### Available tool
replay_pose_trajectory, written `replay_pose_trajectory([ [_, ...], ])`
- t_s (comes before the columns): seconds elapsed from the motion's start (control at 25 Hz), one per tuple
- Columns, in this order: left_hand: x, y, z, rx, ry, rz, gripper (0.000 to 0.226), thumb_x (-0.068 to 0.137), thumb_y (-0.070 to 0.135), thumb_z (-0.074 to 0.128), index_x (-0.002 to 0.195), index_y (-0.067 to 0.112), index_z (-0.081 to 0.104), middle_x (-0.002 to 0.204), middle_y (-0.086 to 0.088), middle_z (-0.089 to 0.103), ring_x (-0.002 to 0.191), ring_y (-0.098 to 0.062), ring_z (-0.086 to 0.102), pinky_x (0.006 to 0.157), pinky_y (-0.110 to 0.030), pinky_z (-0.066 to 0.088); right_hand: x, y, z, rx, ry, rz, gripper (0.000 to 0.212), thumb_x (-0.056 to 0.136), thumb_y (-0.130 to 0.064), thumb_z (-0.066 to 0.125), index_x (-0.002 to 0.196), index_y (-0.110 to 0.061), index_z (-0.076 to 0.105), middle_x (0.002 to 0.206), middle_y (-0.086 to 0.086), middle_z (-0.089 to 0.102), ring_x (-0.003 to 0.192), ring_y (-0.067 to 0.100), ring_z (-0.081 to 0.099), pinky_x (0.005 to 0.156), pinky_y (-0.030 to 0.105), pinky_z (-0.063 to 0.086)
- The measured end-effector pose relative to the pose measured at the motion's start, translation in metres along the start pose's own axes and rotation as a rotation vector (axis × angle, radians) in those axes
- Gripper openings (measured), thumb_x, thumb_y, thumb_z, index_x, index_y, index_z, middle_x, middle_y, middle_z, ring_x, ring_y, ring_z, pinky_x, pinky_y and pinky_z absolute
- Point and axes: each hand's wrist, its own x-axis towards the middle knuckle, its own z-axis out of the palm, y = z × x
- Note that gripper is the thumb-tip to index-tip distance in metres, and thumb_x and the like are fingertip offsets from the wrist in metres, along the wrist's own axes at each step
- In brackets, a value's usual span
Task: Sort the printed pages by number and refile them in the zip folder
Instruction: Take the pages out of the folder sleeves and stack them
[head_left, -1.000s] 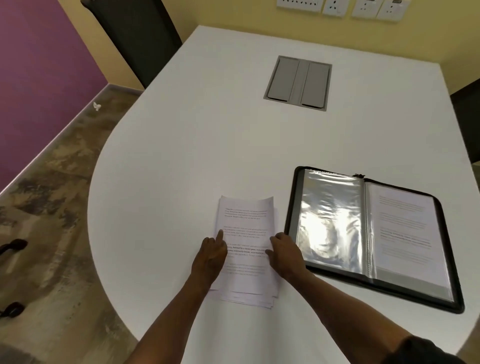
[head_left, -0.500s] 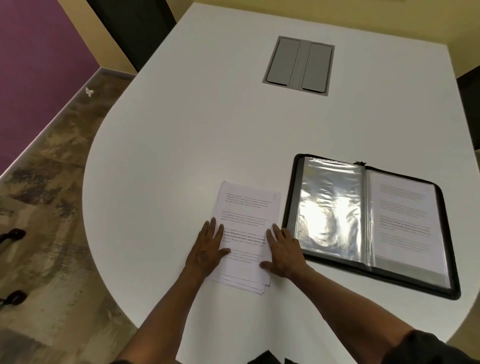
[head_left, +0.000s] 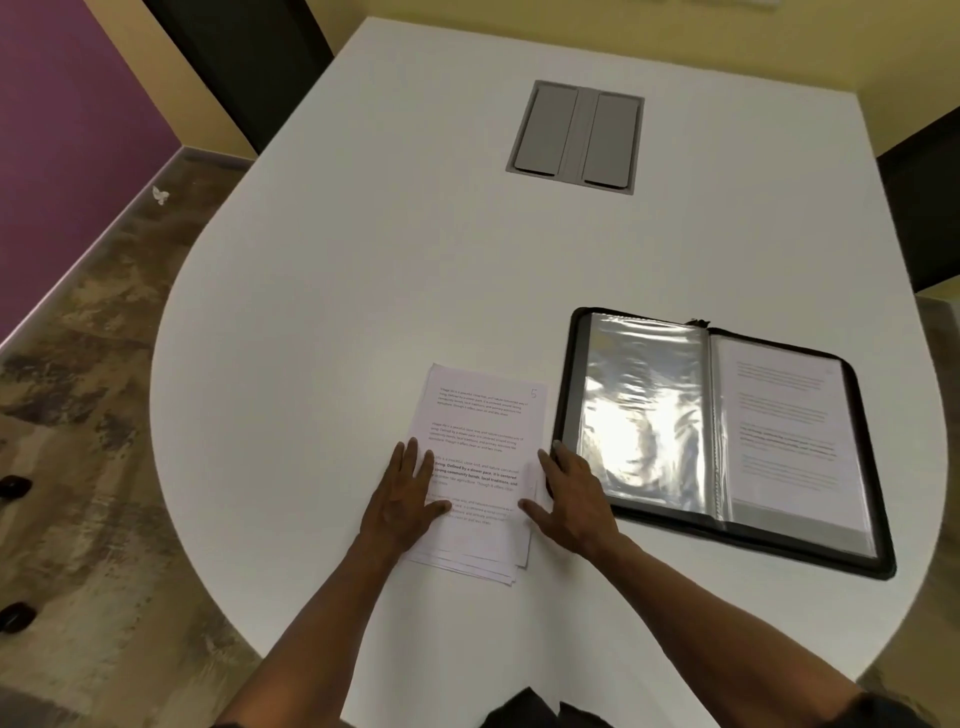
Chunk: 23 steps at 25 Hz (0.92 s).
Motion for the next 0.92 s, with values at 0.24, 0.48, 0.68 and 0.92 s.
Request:
replay_pose_trajectory([
  [0.24,-0.003,0.029,0.007,0.135,0.138,0.108,0.081,0.09,0.062,0.036,0.148,0.006,0.042,0.159,-0.021,0.026,0.15,-0.033,0.014,0.121,-0.045,0.017,-0.064,0.103,-0.012,0.18,0.328,0.382,0.075,0.086,-0.04,0.075,0.147,-0.007,0.046,0.153,0.023,0.039,0.142,0.039,0.034,0.116,0.05,0.032],
  [0.48,-0.005,0.14,0.031,0.084,0.214,0.312,0.071,0.093,0.058,0.042,0.147,0.012,0.044,0.16,-0.017,0.027,0.151,-0.031,0.014,0.12,-0.043,0.02,-0.099,0.218,-0.063,0.06,0.087,0.773,0.083,0.096,-0.062,0.046,0.16,-0.025,0.01,0.163,0.029,-0.003,0.152,0.042,-0.004,0.12,0.057,0.01],
  [0.68,-0.009,0.249,0.053,0.046,0.231,0.438,0.066,0.091,0.051,0.063,0.143,0.012,0.05,0.158,-0.016,0.033,0.15,-0.031,0.017,0.119,-0.045,0.024,-0.106,0.268,-0.075,0.128,-0.079,0.811,0.077,0.097,-0.07,0.03,0.158,-0.039,-0.005,0.159,0.031,-0.02,0.149,0.042,-0.023,0.119,0.06,-0.005],
  [0.92,0.007,0.333,0.06,-0.036,0.233,0.505,0.064,0.09,0.047,0.066,0.141,0.011,0.052,0.154,-0.017,0.039,0.148,-0.033,0.026,0.116,-0.045,0.029,-0.105,0.274,-0.07,0.186,0.047,0.654,0.075,0.102,-0.06,0.028,0.161,-0.019,0.009,0.167,0.018,-0.003,0.151,0.04,-0.018,0.122,0.057,-0.003],
])
